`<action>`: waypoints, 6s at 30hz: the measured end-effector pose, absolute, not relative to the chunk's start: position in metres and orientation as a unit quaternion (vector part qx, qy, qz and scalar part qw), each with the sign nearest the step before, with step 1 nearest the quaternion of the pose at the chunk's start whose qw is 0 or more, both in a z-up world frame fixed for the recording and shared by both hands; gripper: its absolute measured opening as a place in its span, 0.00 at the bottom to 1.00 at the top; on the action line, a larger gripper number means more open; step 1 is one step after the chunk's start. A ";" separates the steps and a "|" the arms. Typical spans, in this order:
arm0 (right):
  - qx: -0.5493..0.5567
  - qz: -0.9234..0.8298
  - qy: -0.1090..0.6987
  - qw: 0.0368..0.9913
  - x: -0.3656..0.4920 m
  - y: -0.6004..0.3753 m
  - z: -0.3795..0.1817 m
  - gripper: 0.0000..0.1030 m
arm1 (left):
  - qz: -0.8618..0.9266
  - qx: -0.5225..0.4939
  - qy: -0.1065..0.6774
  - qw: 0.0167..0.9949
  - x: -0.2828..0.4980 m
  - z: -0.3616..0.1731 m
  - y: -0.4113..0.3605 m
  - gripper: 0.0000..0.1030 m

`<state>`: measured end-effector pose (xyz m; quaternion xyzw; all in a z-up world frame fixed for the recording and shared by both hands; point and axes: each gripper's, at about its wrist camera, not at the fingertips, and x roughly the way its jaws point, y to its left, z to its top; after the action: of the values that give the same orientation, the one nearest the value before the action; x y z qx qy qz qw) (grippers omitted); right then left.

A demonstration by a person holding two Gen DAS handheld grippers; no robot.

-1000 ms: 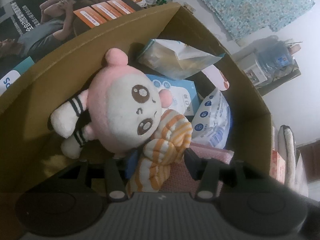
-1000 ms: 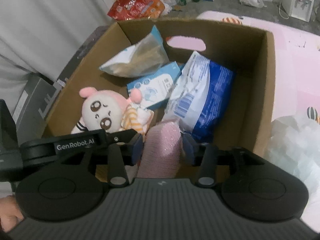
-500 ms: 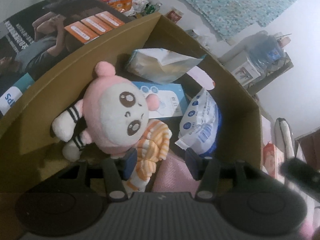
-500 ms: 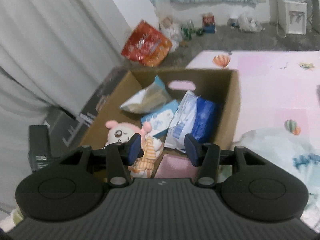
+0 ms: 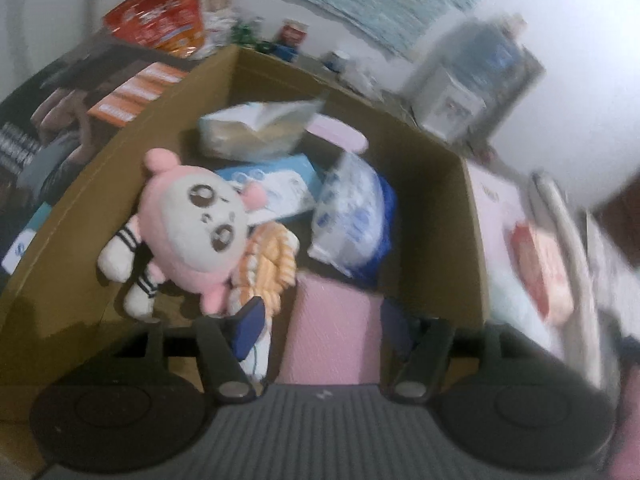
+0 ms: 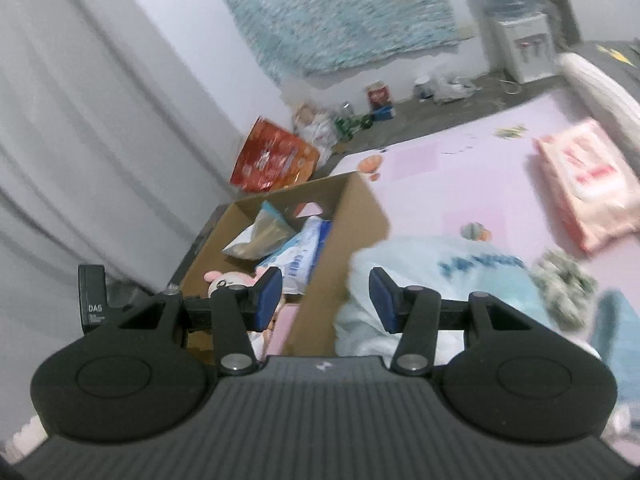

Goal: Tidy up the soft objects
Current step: 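Move the left tool back to the bed and grasp the yellow juice carton, then carry the juice carton into the box and open the left tool, then move the left tool back to the bed over the blue towel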

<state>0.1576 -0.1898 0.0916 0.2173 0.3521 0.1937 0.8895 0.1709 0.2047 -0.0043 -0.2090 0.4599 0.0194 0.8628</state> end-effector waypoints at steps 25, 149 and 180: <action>0.369 0.081 0.367 0.850 0.081 -0.300 -0.009 0.46 | -0.021 -0.395 0.549 0.737 0.206 -0.080 0.182 0.58; 0.337 0.046 0.318 0.885 0.068 -0.351 -0.002 0.63 | 0.044 -0.205 0.374 0.903 0.143 0.006 0.144 0.50; 0.326 0.015 0.469 0.821 0.049 -0.339 -0.078 0.19 | -0.329 -0.042 0.446 0.832 0.048 -0.048 -0.079 0.68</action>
<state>0.0492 -0.3391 -0.0778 0.3259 0.4690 0.0147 0.8207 0.0479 -0.0788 -0.0480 -0.0421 0.4457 -0.3286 0.8316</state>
